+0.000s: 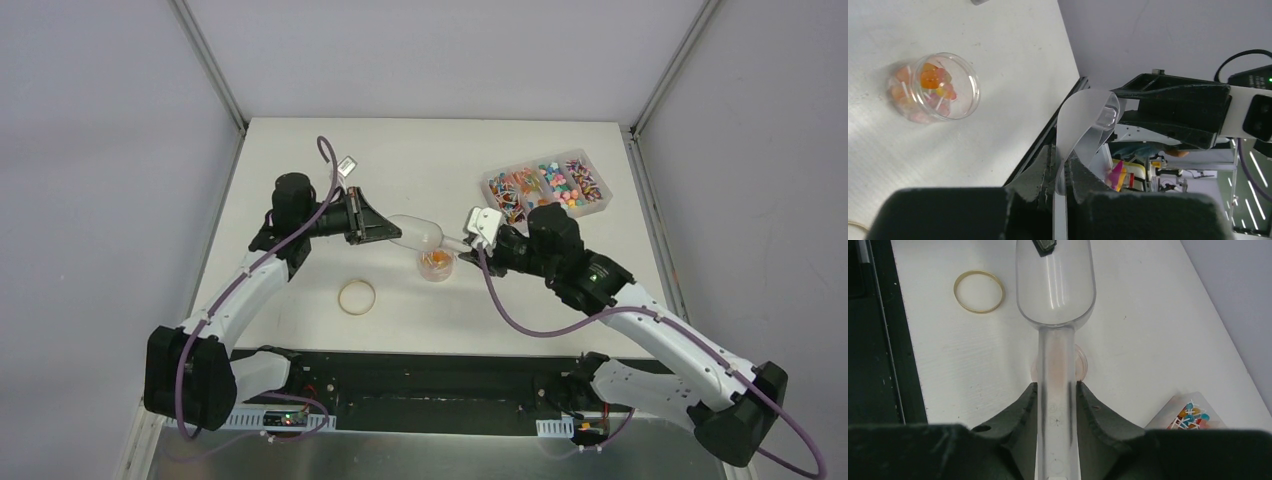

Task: Pack the candies
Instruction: Adjust the spatula, then scoop the fake candies from the storage box.

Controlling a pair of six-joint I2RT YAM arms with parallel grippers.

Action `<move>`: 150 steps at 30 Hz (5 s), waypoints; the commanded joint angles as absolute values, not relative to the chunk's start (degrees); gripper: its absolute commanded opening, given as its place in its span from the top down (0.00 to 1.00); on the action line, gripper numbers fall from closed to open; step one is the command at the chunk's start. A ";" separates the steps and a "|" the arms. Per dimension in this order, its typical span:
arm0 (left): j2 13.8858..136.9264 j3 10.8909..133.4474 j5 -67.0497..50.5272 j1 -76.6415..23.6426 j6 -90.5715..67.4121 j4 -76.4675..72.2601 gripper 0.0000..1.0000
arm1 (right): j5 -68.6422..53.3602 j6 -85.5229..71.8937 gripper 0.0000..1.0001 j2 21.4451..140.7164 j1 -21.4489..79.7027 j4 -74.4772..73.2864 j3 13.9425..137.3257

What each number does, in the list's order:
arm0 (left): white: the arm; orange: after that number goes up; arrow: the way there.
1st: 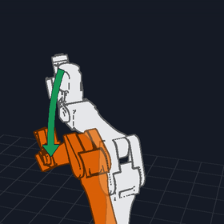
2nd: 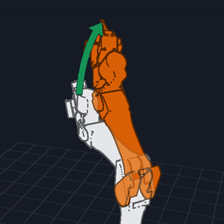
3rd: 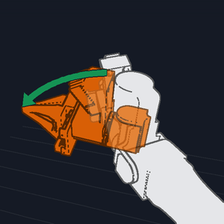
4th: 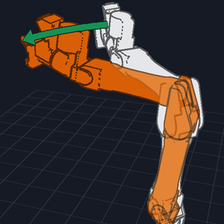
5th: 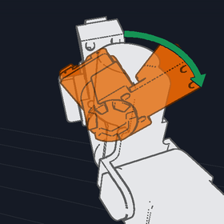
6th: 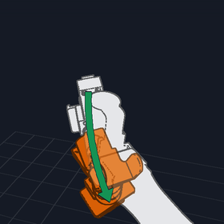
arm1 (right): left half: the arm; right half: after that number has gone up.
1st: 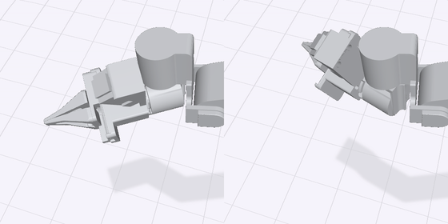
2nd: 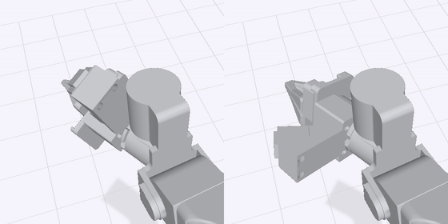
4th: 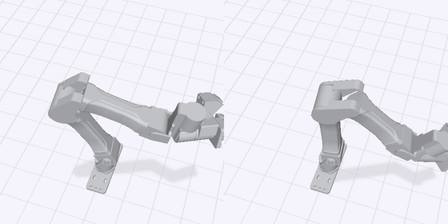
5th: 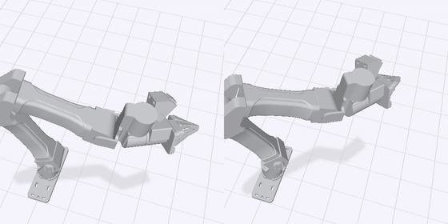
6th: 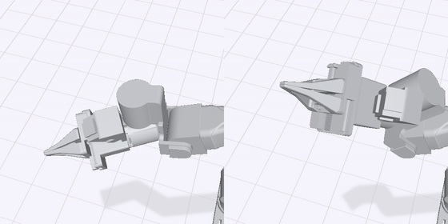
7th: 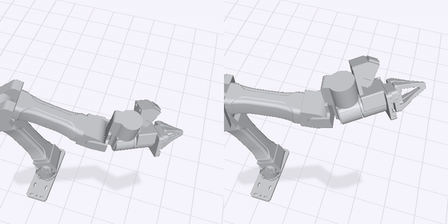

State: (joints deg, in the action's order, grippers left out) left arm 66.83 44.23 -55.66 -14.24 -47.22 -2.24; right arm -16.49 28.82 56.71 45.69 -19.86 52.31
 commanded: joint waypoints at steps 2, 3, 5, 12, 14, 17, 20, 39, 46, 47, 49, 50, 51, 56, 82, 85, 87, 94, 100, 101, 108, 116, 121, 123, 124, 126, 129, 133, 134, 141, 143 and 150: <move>63.57 41.10 -60.41 -15.02 -56.59 -14.23 1.00 | -25.74 26.44 0.70 50.67 41.74 -3.21 48.74; 63.28 40.41 -60.56 -15.03 -58.81 -16.02 1.00 | -26.05 25.81 0.67 49.20 40.78 -1.22 47.04; 62.83 39.09 -60.79 -15.03 -62.97 -20.00 1.00 | -29.45 22.99 0.50 47.14 38.99 3.28 44.79; 62.38 35.26 -61.23 -15.03 -78.46 -35.23 1.00 | -33.59 15.94 0.40 43.49 34.43 14.90 39.60; 62.60 33.92 -61.26 -15.03 -83.12 -39.62 1.00 | -36.02 13.85 0.40 43.85 32.93 17.12 39.10; 62.84 33.44 -61.41 -15.03 -84.61 -40.77 1.00 | -39.36 11.58 0.44 44.65 32.20 20.13 38.87; 62.93 32.73 -61.18 -15.03 -85.44 -40.98 1.00 | -41.70 9.52 0.56 45.92 32.13 23.20 38.89; 63.66 36.90 -57.38 -14.53 -68.37 -25.86 0.36 | -35.40 11.55 1.00 46.49 31.04 17.20 41.91; 64.87 47.63 -51.31 -14.06 -43.78 1.24 0.01 | -22.09 16.91 1.00 47.39 25.00 3.46 47.15; 65.06 48.78 -50.46 -14.06 -41.57 3.31 0.01 | -20.68 17.62 1.00 47.90 23.85 1.23 47.99; 65.50 51.01 -48.47 -14.05 -36.47 7.73 0.01 | -18.05 19.18 1.00 49.11 21.77 -2.04 49.45; 65.70 52.12 -47.14 -14.06 -34.02 10.26 0.01 | -16.37 19.84 1.00 49.92 20.72 -3.35 50.21; 65.90 53.06 -45.49 -14.06 -31.27 12.77 0.01 | -14.32 20.25 1.00 50.75 19.70 -4.59 50.99; 64.15 53.60 -34.02 -14.06 -19.17 19.89 0.01 | -6.98 22.07 1.00 57.01 12.75 -12.03 57.47; 59.02 48.52 -25.86 -14.15 -13.47 19.86 0.01 | 1.90 28.37 1.00 79.61 1.23 -38.00 80.22; 58.97 48.43 -25.73 -14.15 -13.49 19.86 0.01 | 1.35 28.40 1.00 80.27 1.23 -37.73 80.56; 59.02 48.43 -25.69 -14.15 -13.47 19.86 0.01 | 0.97 28.24 1.00 80.78 1.23 -37.26 80.70; 59.08 48.38 -25.58 -14.13 -13.36 19.86 0.01 | 1.13 28.03 1.00 82.80 1.19 -36.69 81.50; 59.24 48.43 -25.74 -14.15 -13.41 19.86 0.01 | 0.95 28.12 1.00 84.45 1.22 -36.95 81.66; 59.26 48.37 -25.75 -14.15 -13.42 19.86 0.01 | 0.76 28.12 1.00 84.65 1.30 -36.92 81.57; 59.46 48.43 -25.98 -14.15 -13.51 19.85 0.01 | -1.58 28.88 1.00 86.78 1.22 -34.19 79.20; 59.50 48.36 -26.02 -14.15 -13.49 19.86 0.01 | -1.99 27.87 1.00 89.39 1.29 -30.17 75.14; 59.42 48.34 -25.98 -14.15 -13.45 19.86 0.01 | -1.99 27.43 1.00 89.73 1.15 -27.31 72.15; 59.34 48.34 -25.97 -14.11 -13.46 19.86 0.01 | -2.10 27.36 1.00 89.16 1.02 -25.45 70.70; 59.36 48.34 -25.93 -14.14 -13.45 19.86 0.01 | -2.16 27.22 1.00 88.87 0.90 -24.60 69.86; 59.33 48.34 -25.96 -14.15 -13.48 19.86 0.01 | -3.31 26.85 1.00 88.19 0.39 -22.44 68.17; 59.24 48.32 -26.01 -14.15 -13.49 19.82 0.01 | -5.84 25.21 1.00 86.84 -0.40 -18.00 64.29; 59.07 48.21 -25.97 -14.15 -13.49 19.82 0.01 | -7.45 23.08 1.00 84.72 -2.21 -12.61 58.67; 59.09 48.16 -25.94 -14.15 -13.46 19.84 0.01 | -7.78 22.97 1.00 84.13 -2.45 -11.40 57.42; 58.98 48.16 -26.10 -14.15 -13.49 19.86 0.01 | -9.92 21.40 1.00 80.74 -4.74 -4.97 51.69; 59.11 48.16 -26.18 -14.11 -13.60 19.86 0.01 | -10.50 20.82 1.00 80.22 -5.15 -3.94 50.70; 59.15 48.16 -26.21 -14.15 -13.55 19.78 0.01 | -10.57 19.69 1.00 78.79 -6.09 -0.28 46.80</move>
